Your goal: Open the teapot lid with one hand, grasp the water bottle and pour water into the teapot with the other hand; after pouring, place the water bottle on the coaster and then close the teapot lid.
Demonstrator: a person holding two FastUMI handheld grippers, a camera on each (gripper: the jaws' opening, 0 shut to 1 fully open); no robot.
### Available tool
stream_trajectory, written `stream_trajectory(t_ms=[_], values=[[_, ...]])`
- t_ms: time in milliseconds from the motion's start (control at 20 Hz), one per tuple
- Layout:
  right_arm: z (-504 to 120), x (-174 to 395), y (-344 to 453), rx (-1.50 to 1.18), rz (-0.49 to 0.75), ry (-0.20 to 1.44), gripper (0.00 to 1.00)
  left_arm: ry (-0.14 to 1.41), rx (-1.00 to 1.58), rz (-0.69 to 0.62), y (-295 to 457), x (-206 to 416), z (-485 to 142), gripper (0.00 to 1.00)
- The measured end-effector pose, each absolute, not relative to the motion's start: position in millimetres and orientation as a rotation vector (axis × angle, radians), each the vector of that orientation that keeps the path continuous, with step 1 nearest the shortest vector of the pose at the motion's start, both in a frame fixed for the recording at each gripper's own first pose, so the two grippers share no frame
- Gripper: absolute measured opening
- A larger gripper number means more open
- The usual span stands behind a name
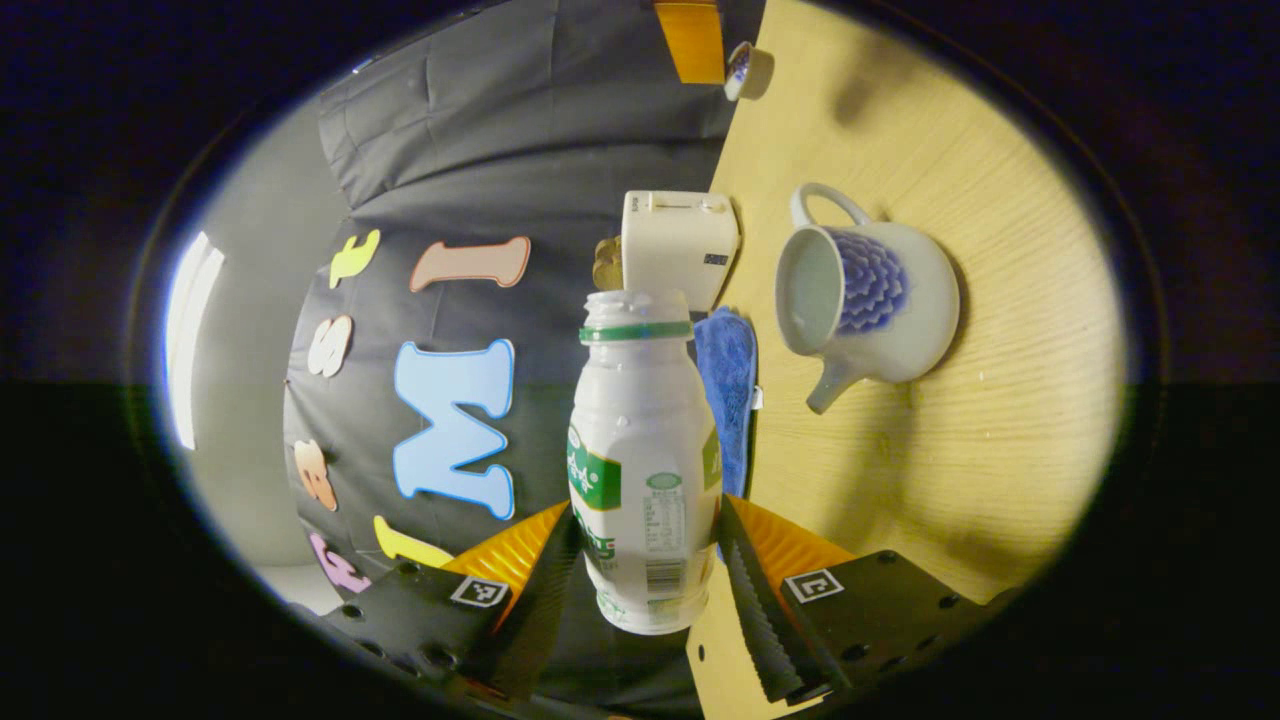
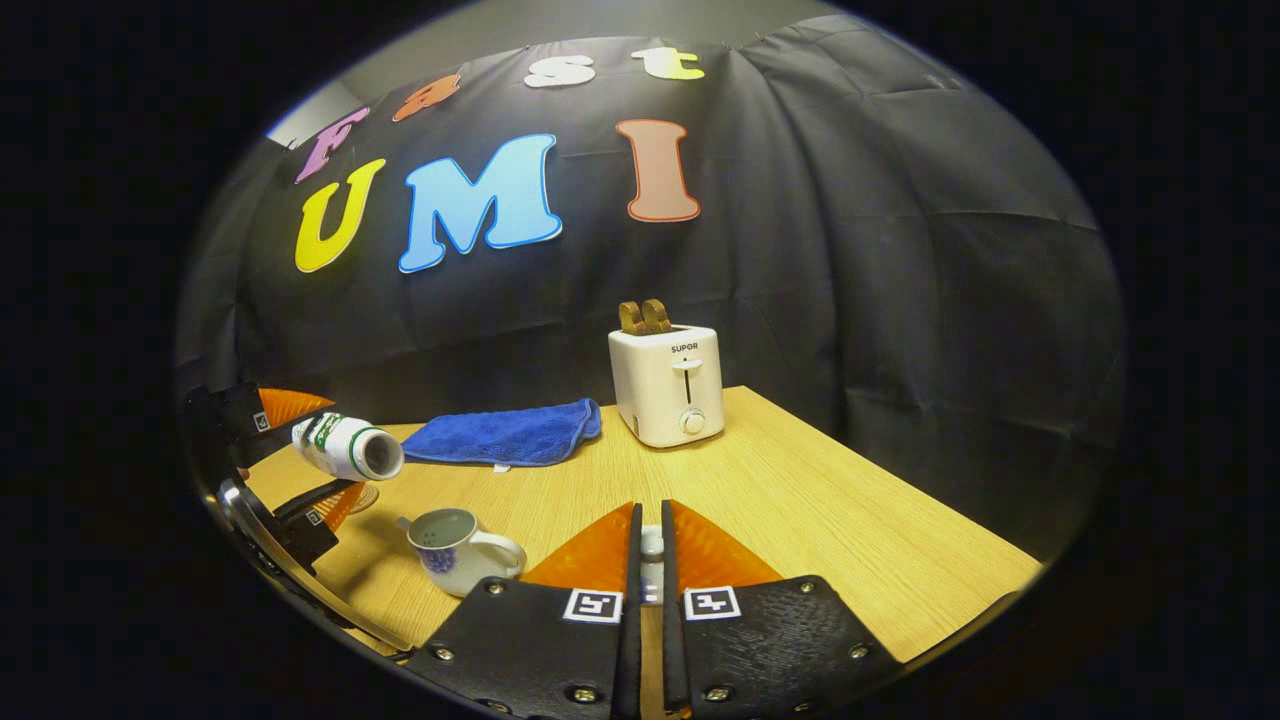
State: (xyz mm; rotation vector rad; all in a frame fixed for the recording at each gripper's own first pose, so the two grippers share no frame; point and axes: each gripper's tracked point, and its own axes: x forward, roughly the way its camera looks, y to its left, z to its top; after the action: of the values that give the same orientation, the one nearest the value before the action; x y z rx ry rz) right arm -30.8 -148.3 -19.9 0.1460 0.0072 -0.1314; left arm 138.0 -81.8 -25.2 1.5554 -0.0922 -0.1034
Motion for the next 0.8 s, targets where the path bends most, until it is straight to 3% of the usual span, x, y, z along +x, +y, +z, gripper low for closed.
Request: stream_trajectory(t_ms=[50, 100, 800], values=[[-21, -31, -149, 0.146, -0.131, 0.009, 0.08, -0.096, 1.567, -0.104, -82, 138, -24, 0.85], [-21, -32, -149, 0.146, -0.131, 0.01, 0.08, -0.1, 1.583, -0.103, -82, 140, -23, 0.89], [-29, -31, -148, 0.152, -0.121, 0.032, 0.08, -0.134, 1.722, -0.077, -79, 144, -13, 0.9]])
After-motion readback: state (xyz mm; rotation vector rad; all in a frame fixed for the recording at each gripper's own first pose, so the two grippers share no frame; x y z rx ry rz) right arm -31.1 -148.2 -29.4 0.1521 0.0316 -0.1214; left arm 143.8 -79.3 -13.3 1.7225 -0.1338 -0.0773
